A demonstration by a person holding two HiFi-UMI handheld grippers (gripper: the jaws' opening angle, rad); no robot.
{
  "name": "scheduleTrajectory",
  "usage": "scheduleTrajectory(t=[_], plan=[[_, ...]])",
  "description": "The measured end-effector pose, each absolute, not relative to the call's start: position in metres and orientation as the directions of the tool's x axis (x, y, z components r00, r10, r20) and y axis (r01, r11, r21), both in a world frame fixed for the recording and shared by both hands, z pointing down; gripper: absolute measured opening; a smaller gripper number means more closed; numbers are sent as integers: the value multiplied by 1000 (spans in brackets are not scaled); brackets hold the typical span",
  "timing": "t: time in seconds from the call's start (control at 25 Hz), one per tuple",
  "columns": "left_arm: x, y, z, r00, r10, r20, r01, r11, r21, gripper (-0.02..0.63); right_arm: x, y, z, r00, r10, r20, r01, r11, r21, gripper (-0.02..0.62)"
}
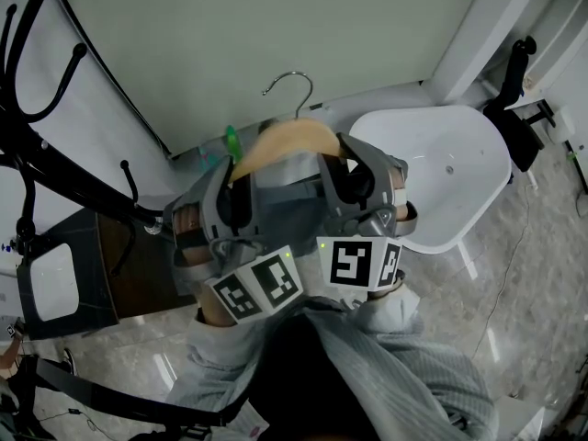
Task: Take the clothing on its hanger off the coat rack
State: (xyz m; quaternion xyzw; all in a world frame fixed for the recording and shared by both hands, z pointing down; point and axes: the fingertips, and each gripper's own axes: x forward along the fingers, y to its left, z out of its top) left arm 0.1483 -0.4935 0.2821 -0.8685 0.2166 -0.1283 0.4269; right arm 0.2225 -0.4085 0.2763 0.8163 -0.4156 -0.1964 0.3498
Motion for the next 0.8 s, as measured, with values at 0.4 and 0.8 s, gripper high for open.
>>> scheduleTrajectory(t=[0.4,0.8], plan=[[154,-493,277,871,-491,26,-277,-533,-799,110,228,-408,273,569,-821,-42,-539,-412,735,110],[151,-500,280,867,-496,43,-266,-533,-803,109,224,-415,274,559,-828,-37,-542,-398,740,110]])
